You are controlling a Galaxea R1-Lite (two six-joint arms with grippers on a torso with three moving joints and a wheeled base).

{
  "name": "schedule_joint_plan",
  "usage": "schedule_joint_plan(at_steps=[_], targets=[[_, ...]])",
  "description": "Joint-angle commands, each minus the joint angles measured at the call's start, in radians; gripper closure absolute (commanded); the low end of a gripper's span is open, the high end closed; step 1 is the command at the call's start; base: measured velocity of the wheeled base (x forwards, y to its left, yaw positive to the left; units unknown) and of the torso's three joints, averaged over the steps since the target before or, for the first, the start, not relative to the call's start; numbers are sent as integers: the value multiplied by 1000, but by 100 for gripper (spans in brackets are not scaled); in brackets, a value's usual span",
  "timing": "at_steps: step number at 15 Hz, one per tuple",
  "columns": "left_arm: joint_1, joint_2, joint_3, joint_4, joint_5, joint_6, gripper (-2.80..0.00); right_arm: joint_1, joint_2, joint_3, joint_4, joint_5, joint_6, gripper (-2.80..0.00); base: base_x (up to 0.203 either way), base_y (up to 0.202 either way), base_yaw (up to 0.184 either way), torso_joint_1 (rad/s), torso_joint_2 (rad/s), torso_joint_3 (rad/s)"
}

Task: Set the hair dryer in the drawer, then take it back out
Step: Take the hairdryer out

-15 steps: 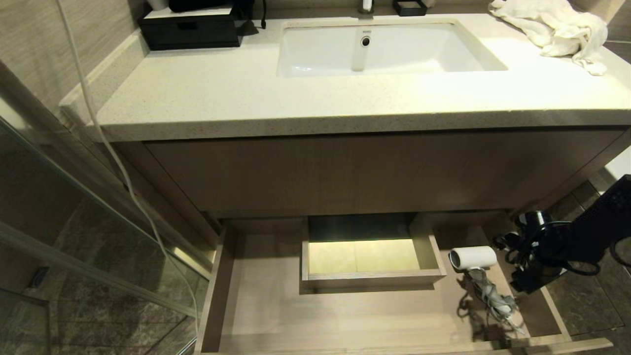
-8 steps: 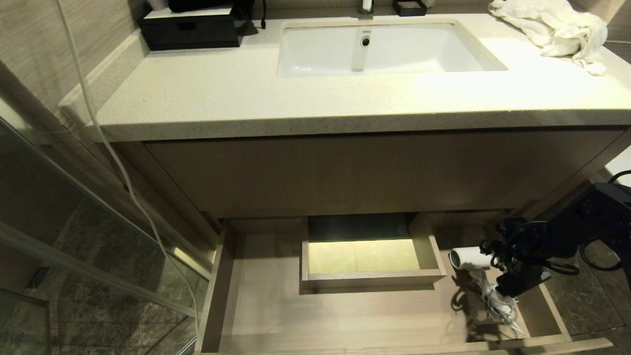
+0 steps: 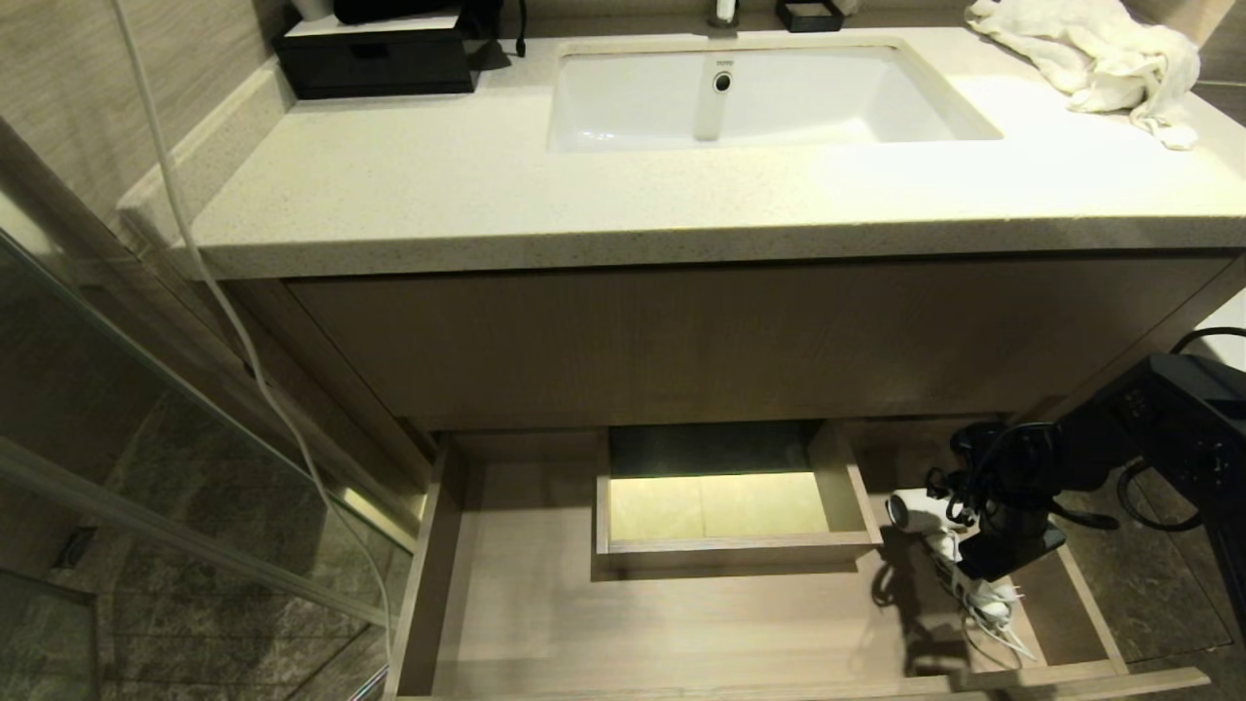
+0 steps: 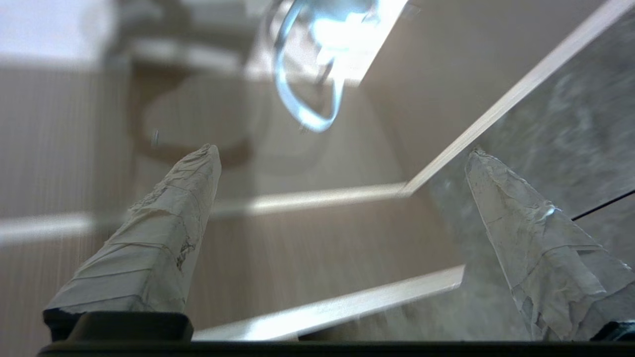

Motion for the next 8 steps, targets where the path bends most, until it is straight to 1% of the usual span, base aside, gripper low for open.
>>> schedule_joint_plan(at_steps=[1, 2, 3, 5, 8], targets=[[0, 0, 40, -2, 0, 0, -280, -6, 17, -29, -5, 5, 66, -280, 0, 0, 0, 0, 0, 0], [0, 0, 40, -2, 0, 0, -280, -11, 23, -27, -12, 5, 116, -280, 0, 0, 0, 0, 0, 0], [0, 0, 40, -2, 0, 0, -280, -27, 28, -27, -14, 4, 127, -280, 0, 0, 0, 0, 0, 0], [0, 0, 40, -2, 0, 0, -280, -66, 31, -20, -4, 14, 124, -280, 0, 0, 0, 0, 0, 0], [-1, 0, 40, -2, 0, 0, -280, -93, 33, -23, 22, 39, 135, -280, 0, 0, 0, 0, 0, 0]])
